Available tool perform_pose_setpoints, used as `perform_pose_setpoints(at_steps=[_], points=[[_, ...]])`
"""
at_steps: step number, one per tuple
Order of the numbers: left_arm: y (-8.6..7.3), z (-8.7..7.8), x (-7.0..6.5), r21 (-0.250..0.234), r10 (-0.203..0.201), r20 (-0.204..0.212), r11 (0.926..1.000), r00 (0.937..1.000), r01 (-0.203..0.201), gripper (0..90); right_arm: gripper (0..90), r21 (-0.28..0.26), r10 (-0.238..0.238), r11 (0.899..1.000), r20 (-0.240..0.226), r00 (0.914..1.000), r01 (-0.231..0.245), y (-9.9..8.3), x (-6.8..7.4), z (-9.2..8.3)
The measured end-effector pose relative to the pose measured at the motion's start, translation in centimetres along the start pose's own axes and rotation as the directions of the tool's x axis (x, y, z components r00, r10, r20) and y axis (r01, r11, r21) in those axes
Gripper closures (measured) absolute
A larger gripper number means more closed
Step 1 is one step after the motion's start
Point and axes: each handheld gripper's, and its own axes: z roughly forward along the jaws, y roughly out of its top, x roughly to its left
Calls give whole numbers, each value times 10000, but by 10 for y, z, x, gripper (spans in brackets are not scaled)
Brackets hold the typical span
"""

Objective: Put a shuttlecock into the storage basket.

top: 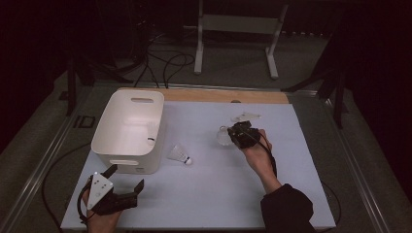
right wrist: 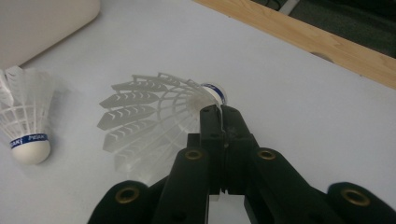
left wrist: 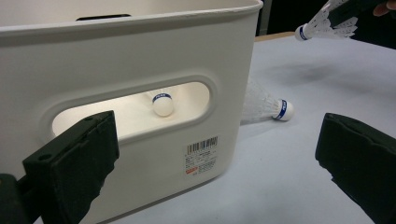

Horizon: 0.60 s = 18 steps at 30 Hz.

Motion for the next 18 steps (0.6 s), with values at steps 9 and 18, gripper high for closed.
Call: perform_pose_setpoints(at_steps=[9,18], points=[[0,0,0,-11,-4,-14,10000,10000,3,2,891,-108,-39,9999,-69,10000,38,2,4,-3],[0,0,0,-8,1,-14,10000,10000,-1,2,892,-223,-117,9997,-129,9998,114,4,8,-8]])
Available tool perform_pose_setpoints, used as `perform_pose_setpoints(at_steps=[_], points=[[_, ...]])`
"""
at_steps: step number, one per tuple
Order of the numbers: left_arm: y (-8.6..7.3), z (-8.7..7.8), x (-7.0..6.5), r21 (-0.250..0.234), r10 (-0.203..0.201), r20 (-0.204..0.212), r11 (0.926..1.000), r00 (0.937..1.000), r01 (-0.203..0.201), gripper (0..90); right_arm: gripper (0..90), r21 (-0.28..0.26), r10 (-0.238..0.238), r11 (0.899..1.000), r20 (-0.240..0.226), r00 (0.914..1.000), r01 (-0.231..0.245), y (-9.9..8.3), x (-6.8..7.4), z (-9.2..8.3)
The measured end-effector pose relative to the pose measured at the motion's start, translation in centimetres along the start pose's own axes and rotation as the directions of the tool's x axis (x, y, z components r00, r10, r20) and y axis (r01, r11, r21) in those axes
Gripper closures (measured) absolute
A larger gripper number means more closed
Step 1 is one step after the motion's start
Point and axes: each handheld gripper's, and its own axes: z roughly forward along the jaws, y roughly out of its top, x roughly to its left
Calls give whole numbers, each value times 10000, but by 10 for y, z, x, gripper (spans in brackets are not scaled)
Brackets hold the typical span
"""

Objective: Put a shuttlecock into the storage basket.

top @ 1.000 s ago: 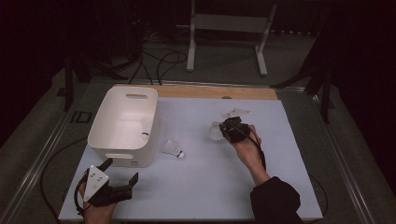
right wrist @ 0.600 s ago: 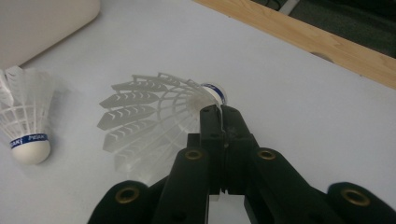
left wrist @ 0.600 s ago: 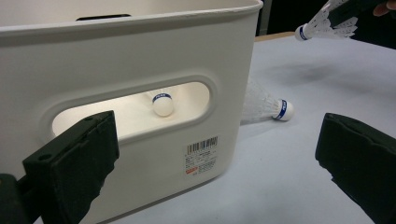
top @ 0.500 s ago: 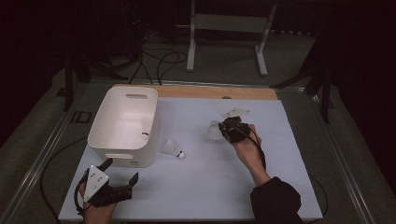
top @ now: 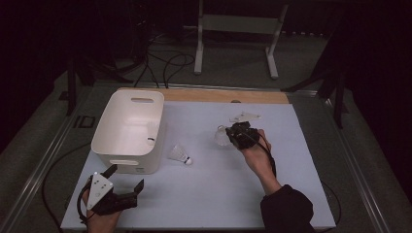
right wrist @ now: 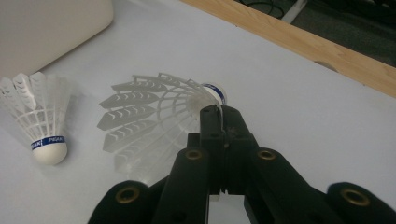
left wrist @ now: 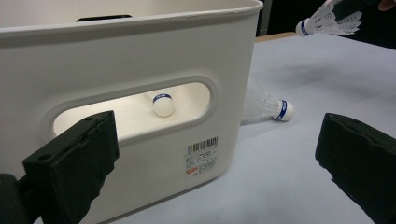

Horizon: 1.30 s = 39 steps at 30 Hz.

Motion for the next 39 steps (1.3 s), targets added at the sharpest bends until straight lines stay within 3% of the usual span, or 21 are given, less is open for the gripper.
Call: perform_pose_setpoints(at_steps=[39], points=[[0,0,0,-3,-5,6,10000,10000,5,2,893,-473,-376,9982,-215,9991,366,16,15,-13]])
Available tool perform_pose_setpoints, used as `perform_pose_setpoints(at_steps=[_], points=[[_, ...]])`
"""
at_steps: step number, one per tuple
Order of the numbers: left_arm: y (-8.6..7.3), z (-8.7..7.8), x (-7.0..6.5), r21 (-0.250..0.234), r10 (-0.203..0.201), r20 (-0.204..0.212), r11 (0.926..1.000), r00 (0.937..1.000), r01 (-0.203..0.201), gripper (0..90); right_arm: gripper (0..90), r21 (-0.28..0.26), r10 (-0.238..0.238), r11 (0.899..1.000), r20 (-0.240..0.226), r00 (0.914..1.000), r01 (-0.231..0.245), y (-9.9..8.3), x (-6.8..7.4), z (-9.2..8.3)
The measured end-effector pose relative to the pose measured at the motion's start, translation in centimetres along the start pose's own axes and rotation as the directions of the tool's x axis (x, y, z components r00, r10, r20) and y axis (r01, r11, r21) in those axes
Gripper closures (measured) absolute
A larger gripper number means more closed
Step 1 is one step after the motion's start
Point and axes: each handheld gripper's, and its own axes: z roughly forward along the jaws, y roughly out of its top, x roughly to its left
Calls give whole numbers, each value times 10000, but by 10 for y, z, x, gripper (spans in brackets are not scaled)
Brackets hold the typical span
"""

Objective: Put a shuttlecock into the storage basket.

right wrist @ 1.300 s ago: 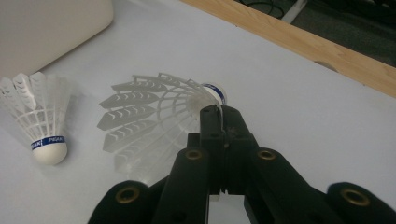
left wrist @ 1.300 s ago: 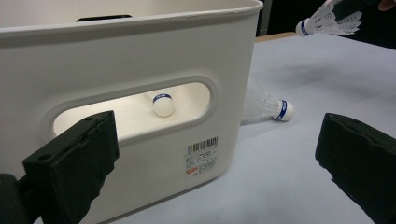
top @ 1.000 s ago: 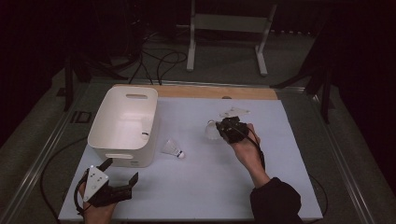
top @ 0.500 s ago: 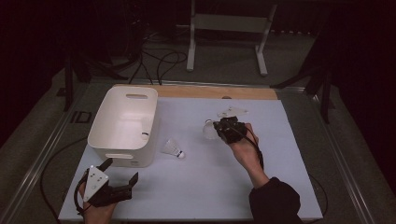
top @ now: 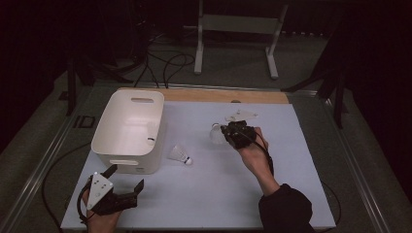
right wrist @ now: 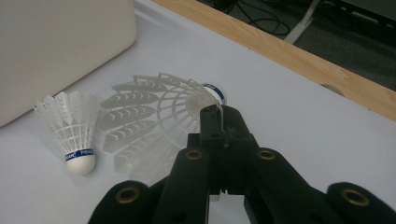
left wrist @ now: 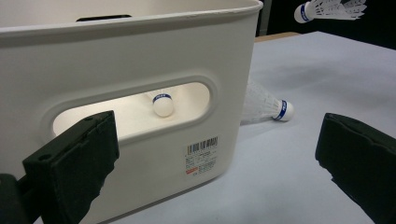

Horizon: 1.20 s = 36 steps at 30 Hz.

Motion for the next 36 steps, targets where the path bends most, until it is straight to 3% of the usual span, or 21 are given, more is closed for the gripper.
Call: perform_pose_setpoints(at_steps=[36], points=[[0,0,0,-13,7,-11,10000,10000,-7,2,893,-291,-52,9996,-278,9996,44,10,8,-6]])
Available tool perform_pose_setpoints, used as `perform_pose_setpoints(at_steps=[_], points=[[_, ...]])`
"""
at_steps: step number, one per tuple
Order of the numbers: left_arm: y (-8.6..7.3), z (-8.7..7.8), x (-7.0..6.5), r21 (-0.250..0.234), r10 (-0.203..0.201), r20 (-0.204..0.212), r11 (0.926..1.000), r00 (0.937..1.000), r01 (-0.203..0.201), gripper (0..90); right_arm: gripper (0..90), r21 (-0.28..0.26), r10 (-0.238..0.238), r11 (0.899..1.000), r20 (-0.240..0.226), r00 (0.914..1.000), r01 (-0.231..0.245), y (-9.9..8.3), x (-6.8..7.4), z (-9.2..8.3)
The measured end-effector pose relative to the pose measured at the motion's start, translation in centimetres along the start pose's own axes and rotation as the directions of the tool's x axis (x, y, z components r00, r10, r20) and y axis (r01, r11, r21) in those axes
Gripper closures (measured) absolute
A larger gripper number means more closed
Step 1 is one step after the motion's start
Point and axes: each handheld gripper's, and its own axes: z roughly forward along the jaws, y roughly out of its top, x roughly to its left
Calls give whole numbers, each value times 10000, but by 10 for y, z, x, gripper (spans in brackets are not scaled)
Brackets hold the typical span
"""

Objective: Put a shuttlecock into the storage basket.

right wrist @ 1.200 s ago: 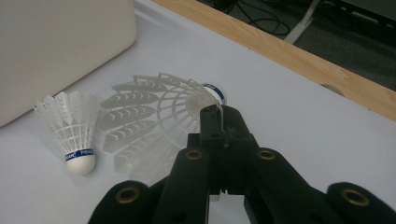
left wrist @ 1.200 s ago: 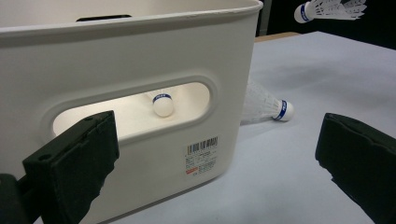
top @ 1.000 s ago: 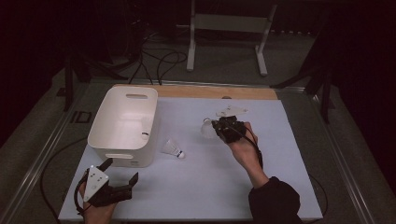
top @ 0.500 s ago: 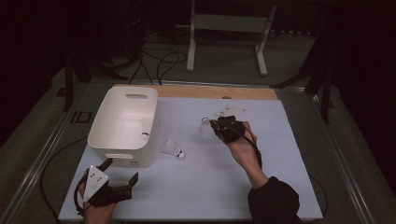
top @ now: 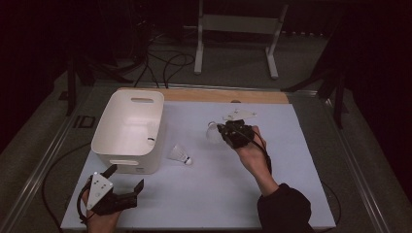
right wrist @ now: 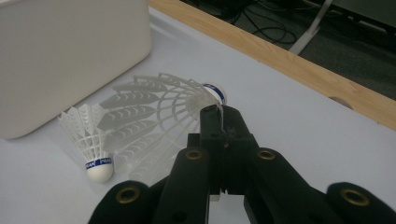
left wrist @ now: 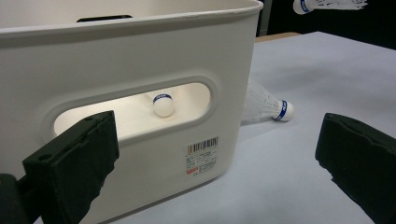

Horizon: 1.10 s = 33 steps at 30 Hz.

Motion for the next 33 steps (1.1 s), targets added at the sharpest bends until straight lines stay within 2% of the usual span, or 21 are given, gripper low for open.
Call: perform_pose_setpoints(at_steps=[32,33], points=[[0,0,0,9,-4,15,10000,10000,3,2,894,-262,-180,9995,-128,9998,177,14,6,-3],[0,0,0,6,-4,14,10000,10000,4,2,894,-250,-53,9997,-149,9999,50,15,7,-3]])
